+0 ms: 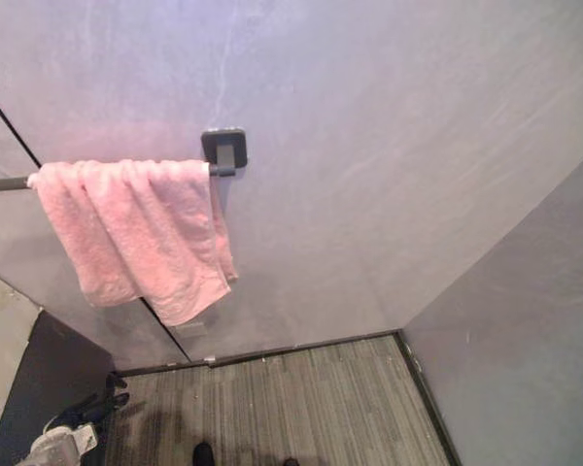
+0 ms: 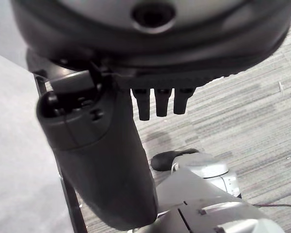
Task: Organize the bathroom.
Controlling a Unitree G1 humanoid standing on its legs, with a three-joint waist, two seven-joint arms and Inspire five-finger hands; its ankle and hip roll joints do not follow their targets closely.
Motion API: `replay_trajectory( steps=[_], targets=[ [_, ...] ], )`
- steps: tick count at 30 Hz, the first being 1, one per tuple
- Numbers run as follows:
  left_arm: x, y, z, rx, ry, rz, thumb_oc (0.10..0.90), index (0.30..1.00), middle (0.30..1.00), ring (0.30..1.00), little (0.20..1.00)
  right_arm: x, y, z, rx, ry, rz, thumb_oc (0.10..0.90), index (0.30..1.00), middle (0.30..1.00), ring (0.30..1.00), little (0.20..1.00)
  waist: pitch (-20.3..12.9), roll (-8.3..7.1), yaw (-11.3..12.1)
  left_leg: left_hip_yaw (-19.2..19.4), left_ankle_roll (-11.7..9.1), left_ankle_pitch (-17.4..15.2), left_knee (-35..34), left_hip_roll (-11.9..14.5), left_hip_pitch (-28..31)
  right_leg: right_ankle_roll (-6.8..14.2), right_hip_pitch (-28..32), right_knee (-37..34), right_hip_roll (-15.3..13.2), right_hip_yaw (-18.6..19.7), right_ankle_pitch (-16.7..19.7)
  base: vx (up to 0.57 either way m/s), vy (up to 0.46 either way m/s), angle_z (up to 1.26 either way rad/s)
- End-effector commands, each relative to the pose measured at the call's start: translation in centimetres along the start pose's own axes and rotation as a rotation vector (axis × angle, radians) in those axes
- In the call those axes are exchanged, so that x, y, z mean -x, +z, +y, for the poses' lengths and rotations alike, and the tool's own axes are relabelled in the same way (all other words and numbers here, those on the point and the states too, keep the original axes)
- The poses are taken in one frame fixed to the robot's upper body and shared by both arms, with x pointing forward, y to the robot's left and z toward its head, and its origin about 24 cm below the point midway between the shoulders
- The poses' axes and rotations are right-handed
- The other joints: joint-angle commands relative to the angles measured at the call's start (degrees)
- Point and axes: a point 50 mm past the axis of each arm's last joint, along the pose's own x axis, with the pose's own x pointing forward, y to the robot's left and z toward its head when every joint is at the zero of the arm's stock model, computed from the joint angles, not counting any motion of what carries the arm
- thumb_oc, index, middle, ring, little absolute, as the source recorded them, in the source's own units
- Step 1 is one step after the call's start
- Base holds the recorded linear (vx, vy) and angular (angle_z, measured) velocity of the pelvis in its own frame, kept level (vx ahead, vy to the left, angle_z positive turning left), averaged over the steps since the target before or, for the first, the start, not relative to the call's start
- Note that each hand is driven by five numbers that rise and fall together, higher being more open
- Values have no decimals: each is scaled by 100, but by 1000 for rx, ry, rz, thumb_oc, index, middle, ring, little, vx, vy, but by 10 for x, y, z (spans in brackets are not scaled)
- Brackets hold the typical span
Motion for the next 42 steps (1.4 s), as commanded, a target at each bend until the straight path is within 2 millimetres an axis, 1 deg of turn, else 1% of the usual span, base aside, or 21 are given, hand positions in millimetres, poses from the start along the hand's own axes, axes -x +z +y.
replay_trajectory(
  steps=[1, 3, 5, 7, 8, 9, 10, 11, 12, 15, 16, 17, 18, 20, 21, 25, 28, 30, 31, 36, 42],
  targets=[
    [0, -1, 16, -50, 30, -1, 800, 900, 900, 900, 900, 1, -10, -8, 8, -70, 33, 800, 900, 900, 900, 900, -135, 113, 77, 127, -42, -493, 299, 297, 74, 538, -613, 219, -209, 190, 230, 37, -16, -7],
    [0, 0, 15, -147, 17, -13, 800, 900, 900, 900, 900, 1, -9, -15, -16, -98, 37, 800, 900, 900, 900, 900, -164, 123, 65, 179, -38, -502, 283, 300, 95, 547, -608, 202, -201, 189, 231, 36, -13, -10],
    [0, 9, 14, -242, -24, -51, 800, 900, 900, 900, 900, 2, -4, -23, -16, -123, 31, 800, 900, 900, 900, 900, -191, 137, 70, 230, -46, -491, 301, 311, 88, 548, -612, 198, -197, 181, 242, 38, -13, -10],
    [1, 31, 15, -328, -37, -126, 800, 900, 900, 900, 900, 3, 19, -36, -33, -177, -66, 800, 900, 900, 900, 900, -189, 158, 102, 261, -52, -490, 333, 323, 105, 549, -574, 201, -200, 141, 242, 43, -14, -6],
    [1, 34, 15, -333, -34, -140, 800, 900, 900, 900, 900, 4, 23, -37, -40, -178, -90, 800, 900, 900, 900, 900, -189, 160, 106, 264, -52, -489, 334, 325, 109, 548, -569, 201, -199, 136, 242, 46, -21, -2],
    [5, 55, 16, -376, -15, -207, 800, 900, 900, 900, 900, 9, 54, -37, -98, -159, -209, 800, 900, 900, 900, 900, -186, 161, 119, 266, -53, -490, 323, 339, 142, 536, -535, 193, -194, 131, 245, 39, -20, 0],
    [6, 60, 17, -381, -15, -221, 800, 900, 900, 900, 900, 12, 65, -36, -113, -155, -261, 800, 900, 900, 900, 900, -186, 160, 119, 266, -53, -487, 317, 342, 151, 532, -527, 192, -190, 131, 244, 51, -29, -3],
    [13, 74, 20, -386, 1, -268, 800, 900, 900, 900, 900, 28, 101, -30, -128, -124, -427, 800, 900, 900, 900, 900, -189, 154, 104, 271, -46, -475, 292, 351, 164, 518, -519, 190, -177, 135, 249, 27, -17, -4],
    [17, 85, 23, -414, 29, -319, 800, 900, 900, 900, 900, 40, 119, -25, -137, -106, -517, 800, 900, 900, 900, 900, -193, 151, 80, 283, -47, -466, 270, 358, 167, 513, -530, 197, -173, 139, 245, 19, -16, -8],
    [32, 115, 28, -483, 101, -449, 800, 900, 900, 900, 900, 72, 153, -20, -146, -68, -755, 800, 900, 900, 900, 900, -219, 132, 26, 295, -34, -456, 260, 361, 131, 513, -589, 246, -168, 142, 225, -6, -13, -7],
    [34, 118, 28, -487, 105, -454, 800, 900, 900, 900, 900, 75, 155, -20, -157, -60, -753, 800, 900, 900, 900, 900, -223, 128, 23, 298, -33, -458, 260, 362, 130, 515, -593, 250, -169, 140, 220, 0, 0, 0],
    [42, 131, 27, -531, 117, -510, 800, 900, 900, 900, 900, 91, 168, -21, -127, -64, -861, 800, 900, 900, 900, 900, -231, 115, 5, 316, -31, -465, 251, 369, 129, 527, -604, 264, -170, 129, 206, 0, 0, 0],
    [48, 138, 24, -538, 88, -544, 800, 900, 900, 900, 900, 105, 179, -20, -103, -40, -952, 800, 900, 900, 900, 900, -241, 103, -14, 341, -26, -467, 233, 375, 139, 537, -613, 274, -167, 116, 193, 0, 0, 0],
    [55, 146, 18, -570, 73, -585, 800, 900, 900, 900, 900, 120, 189, -19, -73, -25, -1024, 800, 900, 900, 900, 900, -256, 92, -25, 371, -31, -474, 207, 388, 162, 547, -611, 279, -166, 99, 176, 20, -9, 0],
    [62, 152, 13, -599, 59, -615, 800, 900, 900, 900, 900, 133, 198, -23, -31, -1, -1080, 800, 900, 900, 900, 900, -275, 81, -37, 377, -41, -473, 176, 393, 179, 552, -608, 279, -161, 105, 161, 49, -13, 0],
    [73, 159, 2, -616, 28, -663, 800, 900, 900, 900, 900, 163, 218, -21, 98, 96, -1159, 800, 900, 900, 900, 900, -335, 83, -29, 435, -63, -493, 142, 401, 216, 550, -591, 272, -161, 99, 113, 44, 11, -2],
    [81, 166, -3, -588, 23, -698, 800, 900, 900, 900, 900, 182, 229, -13, 184, 191, -1196, 800, 900, 900, 900, 900, -378, 56, 12, 470, -79, -510, 136, 401, 251, 557, -543, 243, -167, 85, 89, 52, 11, -5],
    [89, 177, -7, -550, 18, -760, 800, 900, 900, 900, 900, 196, 237, -4, 252, 259, -1222, 800, 900, 900, 900, 900, -409, 27, 59, 491, -90, -526, 149, 400, 264, 564, -502, 226, -172, 71, 67, 48, 4, -3],
    [98, 187, -11, -525, 12, -819, 800, 900, 900, 900, 900, 204, 240, 1, 273, 305, -1236, 800, 900, 900, 900, 900, -424, 2, 93, 499, -94, -539, 168, 405, 266, 567, -483, 226, -179, 55, 54, 38, -3, -1],
    [131, 222, -21, -520, 35, -1024, 800, 900, 900, 900, 900, 228, 249, 26, 368, 464, -1258, 800, 900, 900, 900, 900, -506, -99, 241, 465, -124, -564, 214, 409, 258, 589, -375, 181, -191, -16, 32, 38, -14, 1],
    [164, 249, -25, -550, 47, -1193, 800, 900, 900, 900, 900, 241, 254, 43, 451, 526, -1256, 800, 900, 900, 900, 900, -567, -173, 381, 383, -145, -599, 248, 395, 258, 631, -275, 119, -223, -41, 37, 27, -9, 8]
  ],
)
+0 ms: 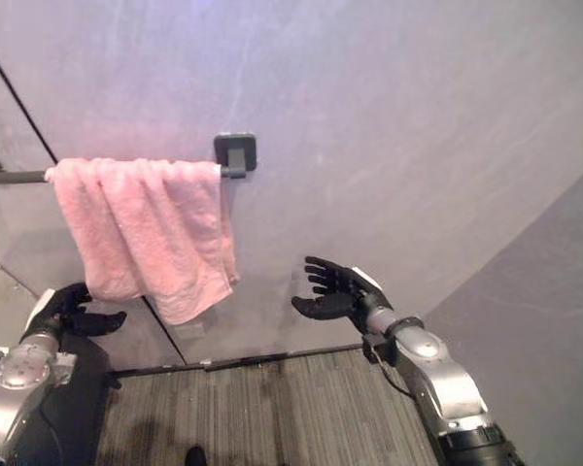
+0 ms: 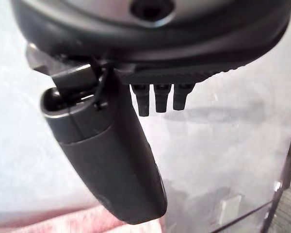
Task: Organize the bathroom.
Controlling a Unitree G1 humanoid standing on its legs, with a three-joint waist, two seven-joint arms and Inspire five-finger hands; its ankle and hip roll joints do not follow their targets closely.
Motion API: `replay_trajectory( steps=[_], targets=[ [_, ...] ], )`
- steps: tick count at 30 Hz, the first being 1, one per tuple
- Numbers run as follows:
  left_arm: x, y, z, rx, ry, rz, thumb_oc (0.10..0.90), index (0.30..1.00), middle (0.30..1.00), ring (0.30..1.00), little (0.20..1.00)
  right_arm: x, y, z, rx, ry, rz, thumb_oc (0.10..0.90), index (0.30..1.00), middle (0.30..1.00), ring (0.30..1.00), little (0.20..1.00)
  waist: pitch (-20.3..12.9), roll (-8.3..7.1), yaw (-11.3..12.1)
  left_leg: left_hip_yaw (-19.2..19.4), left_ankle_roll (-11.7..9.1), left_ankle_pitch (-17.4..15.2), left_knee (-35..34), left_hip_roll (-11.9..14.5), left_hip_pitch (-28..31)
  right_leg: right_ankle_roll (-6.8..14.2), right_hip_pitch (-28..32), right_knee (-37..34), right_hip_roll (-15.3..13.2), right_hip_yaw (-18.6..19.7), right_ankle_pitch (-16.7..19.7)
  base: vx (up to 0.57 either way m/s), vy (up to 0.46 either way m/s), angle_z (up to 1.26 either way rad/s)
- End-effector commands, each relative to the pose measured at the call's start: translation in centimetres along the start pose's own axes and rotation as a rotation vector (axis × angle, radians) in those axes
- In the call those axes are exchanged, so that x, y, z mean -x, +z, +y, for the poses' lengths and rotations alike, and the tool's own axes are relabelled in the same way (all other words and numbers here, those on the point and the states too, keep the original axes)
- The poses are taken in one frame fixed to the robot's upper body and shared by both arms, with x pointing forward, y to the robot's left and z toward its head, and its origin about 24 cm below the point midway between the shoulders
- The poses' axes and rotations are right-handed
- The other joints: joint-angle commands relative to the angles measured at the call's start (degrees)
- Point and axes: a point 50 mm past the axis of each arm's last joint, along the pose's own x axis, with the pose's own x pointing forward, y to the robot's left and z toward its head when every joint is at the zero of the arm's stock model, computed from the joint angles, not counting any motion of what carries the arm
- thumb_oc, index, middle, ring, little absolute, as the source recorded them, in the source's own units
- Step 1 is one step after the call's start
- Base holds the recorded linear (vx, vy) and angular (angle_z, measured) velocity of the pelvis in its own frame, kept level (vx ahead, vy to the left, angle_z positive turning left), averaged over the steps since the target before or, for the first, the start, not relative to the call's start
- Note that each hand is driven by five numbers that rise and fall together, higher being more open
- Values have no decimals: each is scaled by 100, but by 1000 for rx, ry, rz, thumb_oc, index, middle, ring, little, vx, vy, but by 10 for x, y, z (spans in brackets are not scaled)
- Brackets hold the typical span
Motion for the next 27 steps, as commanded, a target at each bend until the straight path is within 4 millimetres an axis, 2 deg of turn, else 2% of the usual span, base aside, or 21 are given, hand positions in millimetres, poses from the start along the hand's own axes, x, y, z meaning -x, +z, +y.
replay_trajectory(
  steps=[1, 8, 16, 22, 23, 27],
  targets=[
    [-5, 97, 57, -79, 244, -412, 800, 900, 900, 900, 900, 0, 60, 5, 89, 69, -227, 800, 900, 900, 900, 900, -421, 61, 52, 207, -120, -613, 254, 287, 280, 616, -328, 415, -330, -117, -175, 27, -8, 16],
    [6, 129, 64, -97, 250, -568, 800, 900, 900, 900, 900, -9, 77, 21, 103, 137, -231, 800, 900, 900, 900, 900, -511, 21, 185, 104, -147, -602, 163, 264, 318, 657, -234, 309, -332, -96, -163, 39, -2, 8],
    [16, 159, 60, -126, 199, -694, 800, 900, 900, 900, 900, -13, 101, 39, 210, 181, -270, 800, 900, 900, 900, 900, -547, -5, 276, 27, -180, -559, 60, 277, 315, 682, -232, 271, -331, -87, -168, 23, -1, 8],
    [19, 174, 49, -118, 67, -736, 800, 900, 900, 900, 900, -15, 113, 47, 249, 199, -290, 800, 900, 900, 900, 900, -552, 11, 268, 32, -202, -539, 40, 303, 317, 696, -236, 283, -336, -44, -182, 15, 9, 6],
    [20, 182, 42, -92, -27, -755, 800, 900, 900, 900, 900, -16, 118, 49, 268, 194, -305, 800, 900, 900, 900, 900, -552, 31, 261, 36, -219, -529, 36, 317, 314, 709, -243, 292, -341, -38, -180, 0, 0, 0],
    [19, 193, 31, -62, -131, -755, 800, 900, 900, 900, 900, -20, 128, 55, 288, 187, -334, 800, 900, 900, 900, 900, -562, 73, 238, 61, -232, -538, 23, 342, 348, 738, -242, 304, -358, -47, -185, 15, 14, 6]
  ],
)
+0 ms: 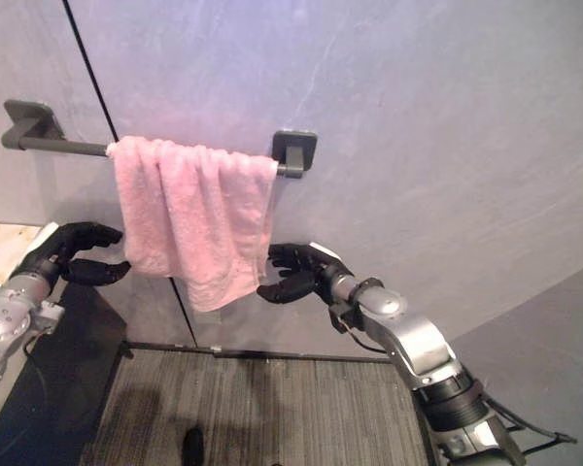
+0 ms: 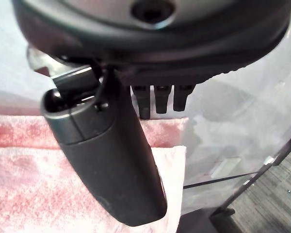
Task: Organize the bathroom.
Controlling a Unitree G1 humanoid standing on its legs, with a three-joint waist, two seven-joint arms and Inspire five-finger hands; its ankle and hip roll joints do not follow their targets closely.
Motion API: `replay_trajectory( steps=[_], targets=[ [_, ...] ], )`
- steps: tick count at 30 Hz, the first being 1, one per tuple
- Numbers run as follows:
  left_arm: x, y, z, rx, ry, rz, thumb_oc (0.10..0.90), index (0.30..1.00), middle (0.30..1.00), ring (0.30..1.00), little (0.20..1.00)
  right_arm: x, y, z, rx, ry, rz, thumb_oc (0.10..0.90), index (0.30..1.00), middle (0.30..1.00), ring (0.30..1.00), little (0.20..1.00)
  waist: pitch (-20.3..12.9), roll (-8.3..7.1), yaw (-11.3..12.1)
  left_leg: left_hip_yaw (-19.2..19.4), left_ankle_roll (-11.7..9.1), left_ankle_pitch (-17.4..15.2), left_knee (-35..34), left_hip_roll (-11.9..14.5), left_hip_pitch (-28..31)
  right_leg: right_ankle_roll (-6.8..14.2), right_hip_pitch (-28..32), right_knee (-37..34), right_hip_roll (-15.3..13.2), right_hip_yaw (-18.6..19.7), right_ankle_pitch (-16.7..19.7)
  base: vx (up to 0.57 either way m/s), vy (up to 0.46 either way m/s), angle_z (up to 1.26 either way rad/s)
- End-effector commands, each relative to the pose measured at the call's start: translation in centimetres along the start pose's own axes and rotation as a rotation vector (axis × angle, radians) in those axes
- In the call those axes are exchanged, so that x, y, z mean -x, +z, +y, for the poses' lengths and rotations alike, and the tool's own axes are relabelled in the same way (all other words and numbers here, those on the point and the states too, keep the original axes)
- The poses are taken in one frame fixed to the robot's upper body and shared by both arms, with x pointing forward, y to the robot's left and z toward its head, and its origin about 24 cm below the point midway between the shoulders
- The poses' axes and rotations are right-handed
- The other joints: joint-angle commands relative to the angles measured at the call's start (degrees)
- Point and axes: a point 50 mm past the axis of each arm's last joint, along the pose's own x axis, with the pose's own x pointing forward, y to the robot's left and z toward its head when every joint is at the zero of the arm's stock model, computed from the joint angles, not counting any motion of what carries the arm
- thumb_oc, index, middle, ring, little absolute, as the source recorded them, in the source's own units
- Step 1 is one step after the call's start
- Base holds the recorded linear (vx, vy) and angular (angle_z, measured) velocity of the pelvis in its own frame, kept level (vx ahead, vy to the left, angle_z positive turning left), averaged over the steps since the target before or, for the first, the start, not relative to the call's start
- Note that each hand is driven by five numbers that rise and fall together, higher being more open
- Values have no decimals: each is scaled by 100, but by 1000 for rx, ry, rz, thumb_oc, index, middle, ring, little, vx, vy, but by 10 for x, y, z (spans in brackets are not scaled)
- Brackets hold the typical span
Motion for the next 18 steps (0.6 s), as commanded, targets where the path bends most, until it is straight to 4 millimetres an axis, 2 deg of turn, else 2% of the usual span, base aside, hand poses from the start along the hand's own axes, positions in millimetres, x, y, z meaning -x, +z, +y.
replay_trajectory(
  steps=[1, 7, 11, 18],
  targets=[
    [-4, 113, 13, 17, -11, -486, 800, 900, 900, 900, 900, 5, 78, 9, 145, 19, -316, 800, 900, 900, 900, 900, -657, 278, -210, 388, -239, -542, 38, 426, 540, 743, -278, 378, -334, 224, -188, 20, 8, 5],
    [-7, 126, 7, 78, -153, -484, 800, 900, 900, 900, 900, 2, 87, 9, 156, 14, -327, 800, 900, 900, 900, 900, -691, 321, -241, 436, -256, -540, 35, 453, 562, 767, -276, 387, -357, 236, -201, 13, 4, 2],
    [-6, 135, -5, 179, -306, -501, 800, 900, 900, 900, 900, 0, 91, 10, 169, 16, -334, 800, 900, 900, 900, 900, -702, 366, -286, 484, -267, -539, 26, 476, 578, 781, -286, 396, -369, 237, -214, 0, 0, 0],
    [-4, 156, -11, 189, -339, -576, 800, 900, 900, 900, 900, -3, 97, 14, 174, 18, -348, 800, 900, 900, 900, 900, -718, 389, -341, 558, -277, -539, 17, 504, 592, 811, -298, 403, -398, 229, -216, 3, -1, -1]
  ],
)
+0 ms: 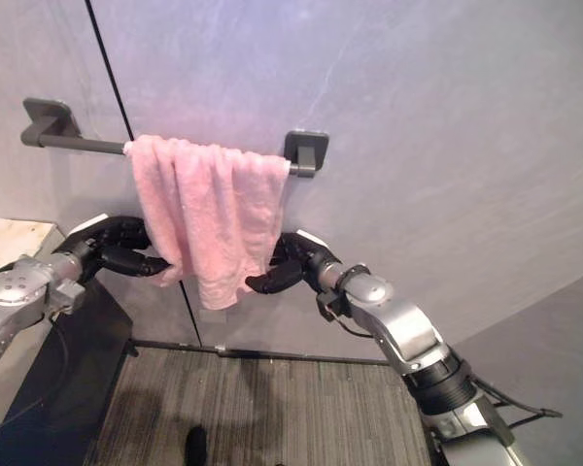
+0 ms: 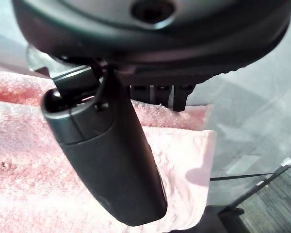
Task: Organize the bathroom.
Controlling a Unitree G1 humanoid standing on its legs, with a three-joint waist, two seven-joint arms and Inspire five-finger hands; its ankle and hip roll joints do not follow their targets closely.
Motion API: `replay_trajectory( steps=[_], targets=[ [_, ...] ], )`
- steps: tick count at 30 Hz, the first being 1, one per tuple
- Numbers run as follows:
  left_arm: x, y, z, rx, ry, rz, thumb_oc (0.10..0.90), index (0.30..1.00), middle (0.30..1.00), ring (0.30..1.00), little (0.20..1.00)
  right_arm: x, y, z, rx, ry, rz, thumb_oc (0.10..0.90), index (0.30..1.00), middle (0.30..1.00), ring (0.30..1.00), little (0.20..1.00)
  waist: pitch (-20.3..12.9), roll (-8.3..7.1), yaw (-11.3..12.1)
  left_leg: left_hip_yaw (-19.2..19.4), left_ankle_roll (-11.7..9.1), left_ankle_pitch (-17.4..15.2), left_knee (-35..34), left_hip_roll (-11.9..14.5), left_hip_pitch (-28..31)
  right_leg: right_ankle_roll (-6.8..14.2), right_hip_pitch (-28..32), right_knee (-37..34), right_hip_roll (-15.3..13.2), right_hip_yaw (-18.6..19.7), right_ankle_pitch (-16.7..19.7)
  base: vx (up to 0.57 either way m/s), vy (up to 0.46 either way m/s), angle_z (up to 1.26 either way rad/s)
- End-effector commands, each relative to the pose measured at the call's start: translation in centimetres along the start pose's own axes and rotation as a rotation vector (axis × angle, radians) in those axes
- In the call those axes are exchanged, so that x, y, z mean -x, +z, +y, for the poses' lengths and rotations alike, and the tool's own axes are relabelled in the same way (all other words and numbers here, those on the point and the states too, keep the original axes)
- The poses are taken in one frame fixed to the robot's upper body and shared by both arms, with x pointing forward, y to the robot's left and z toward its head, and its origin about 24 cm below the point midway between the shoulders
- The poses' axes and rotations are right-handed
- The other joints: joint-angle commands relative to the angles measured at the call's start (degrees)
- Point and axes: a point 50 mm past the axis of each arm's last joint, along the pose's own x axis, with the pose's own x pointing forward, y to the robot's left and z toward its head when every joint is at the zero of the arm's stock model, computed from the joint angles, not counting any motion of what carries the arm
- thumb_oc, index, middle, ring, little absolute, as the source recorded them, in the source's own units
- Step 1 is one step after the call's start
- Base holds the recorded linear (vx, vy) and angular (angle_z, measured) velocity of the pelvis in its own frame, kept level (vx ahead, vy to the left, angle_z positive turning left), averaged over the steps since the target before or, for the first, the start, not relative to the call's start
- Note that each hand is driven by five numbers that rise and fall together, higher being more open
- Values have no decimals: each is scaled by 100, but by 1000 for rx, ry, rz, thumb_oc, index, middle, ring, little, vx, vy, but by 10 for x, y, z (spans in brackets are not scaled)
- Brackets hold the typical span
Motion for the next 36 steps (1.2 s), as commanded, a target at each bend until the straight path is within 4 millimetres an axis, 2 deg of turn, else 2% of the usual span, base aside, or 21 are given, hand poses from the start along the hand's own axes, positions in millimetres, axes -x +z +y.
replay_trajectory(
  steps=[1, 5, 13, 18, 27, 36],
  targets=[
    [6, 121, -8, -44, -58, -548, 800, 900, 900, 900, 900, 1, 76, 4, 117, 0, -293, 800, 900, 900, 900, 900, -735, 391, -334, 449, -298, -535, 14, 581, 591, 763, -299, 389, -300, 210, -253, 7, -6, -4],
    [7, 128, -11, -48, -64, -558, 800, 900, 900, 900, 900, 0, 75, 6, 115, 2, -286, 800, 900, 900, 900, 900, -748, 395, -352, 490, -305, -532, 11, 599, 594, 786, -300, 389, -321, 203, -251, 0, 0, 0],
    [5, 124, -5, -59, -21, -531, 800, 900, 900, 900, 900, -2, 70, 4, 108, -22, -262, 800, 900, 900, 900, 900, -754, 397, -346, 513, -306, -534, 18, 600, 607, 791, -288, 379, -323, 208, -250, 0, 0, 0],
    [5, 119, 6, -90, 35, -479, 800, 900, 900, 900, 900, 0, 63, -5, 113, -77, -237, 800, 900, 900, 900, 900, -753, 394, -332, 533, -300, -537, 31, 588, 622, 797, -261, 347, -341, 204, -230, 1, 11, -1],
    [5, 113, 15, -109, 79, -437, 800, 900, 900, 900, 900, 3, 61, -17, 141, -141, -224, 800, 900, 900, 900, 900, -744, 378, -297, 522, -276, -556, 31, 542, 632, 805, -235, 287, -352, 206, -195, 0, 0, 0],
    [4, 85, 35, -92, 218, -292, 800, 900, 900, 900, 900, 5, 63, -24, 138, -178, -247, 800, 900, 900, 900, 900, -740, 354, -205, 469, -268, -564, 43, 500, 615, 804, -215, 217, -362, 205, -153, 0, 2, -1]
  ],
)
